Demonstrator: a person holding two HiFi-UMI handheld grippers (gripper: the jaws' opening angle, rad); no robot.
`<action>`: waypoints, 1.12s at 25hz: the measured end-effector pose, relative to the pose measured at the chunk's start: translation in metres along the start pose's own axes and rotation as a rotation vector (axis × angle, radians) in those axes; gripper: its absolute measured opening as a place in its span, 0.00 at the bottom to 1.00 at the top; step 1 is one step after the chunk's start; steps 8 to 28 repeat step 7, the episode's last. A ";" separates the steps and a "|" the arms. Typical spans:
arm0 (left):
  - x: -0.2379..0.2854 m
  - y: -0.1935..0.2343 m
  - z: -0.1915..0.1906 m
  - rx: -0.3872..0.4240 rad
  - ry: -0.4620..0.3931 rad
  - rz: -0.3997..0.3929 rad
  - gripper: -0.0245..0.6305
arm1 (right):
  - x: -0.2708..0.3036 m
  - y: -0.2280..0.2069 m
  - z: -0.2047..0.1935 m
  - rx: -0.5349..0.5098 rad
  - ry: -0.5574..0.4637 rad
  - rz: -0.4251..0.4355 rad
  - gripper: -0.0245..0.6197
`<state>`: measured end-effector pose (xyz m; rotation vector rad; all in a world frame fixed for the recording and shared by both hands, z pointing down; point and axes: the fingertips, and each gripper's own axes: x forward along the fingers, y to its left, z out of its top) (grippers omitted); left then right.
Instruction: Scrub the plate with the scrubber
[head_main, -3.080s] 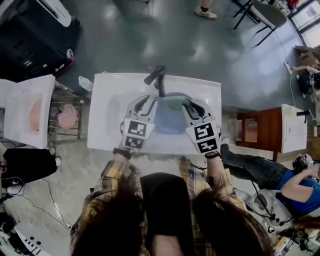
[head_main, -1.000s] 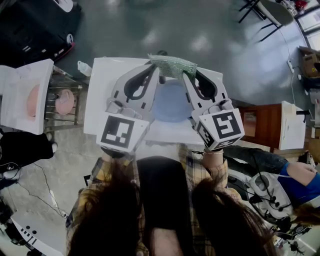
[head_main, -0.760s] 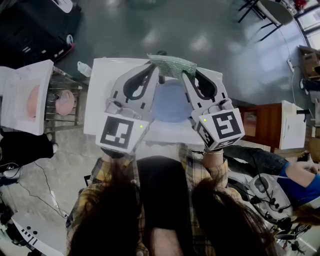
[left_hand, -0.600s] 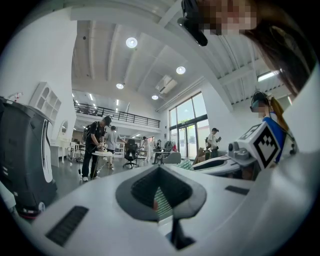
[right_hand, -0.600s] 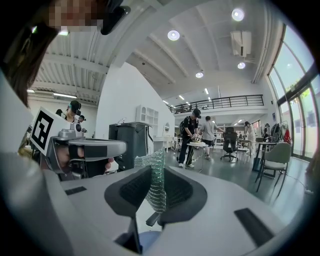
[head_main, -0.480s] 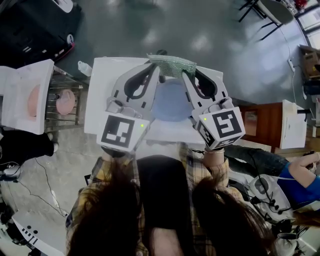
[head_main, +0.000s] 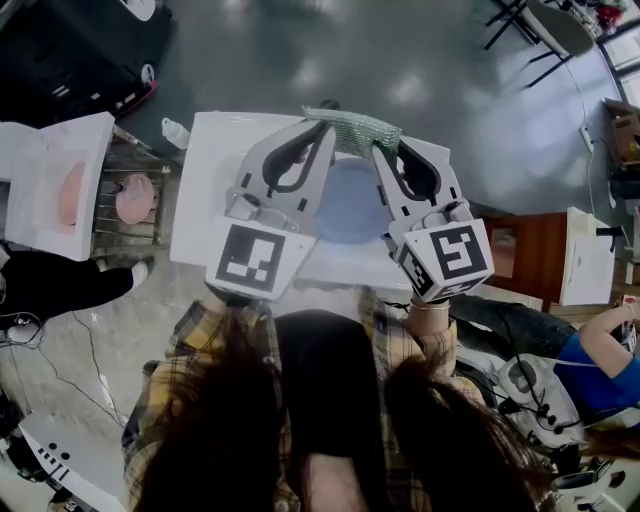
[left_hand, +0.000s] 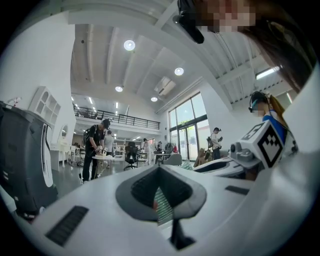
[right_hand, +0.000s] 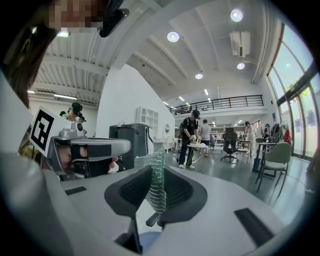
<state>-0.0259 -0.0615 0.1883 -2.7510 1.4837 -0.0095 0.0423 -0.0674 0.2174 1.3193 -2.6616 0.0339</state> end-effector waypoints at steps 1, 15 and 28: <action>0.000 0.000 0.000 0.012 -0.001 -0.002 0.06 | 0.001 0.001 0.001 -0.003 0.001 0.000 0.17; -0.004 -0.002 -0.002 0.028 0.003 -0.052 0.06 | -0.001 0.000 0.007 -0.024 0.000 -0.023 0.17; -0.004 -0.002 -0.002 0.028 0.003 -0.052 0.06 | -0.001 0.000 0.007 -0.024 0.000 -0.023 0.17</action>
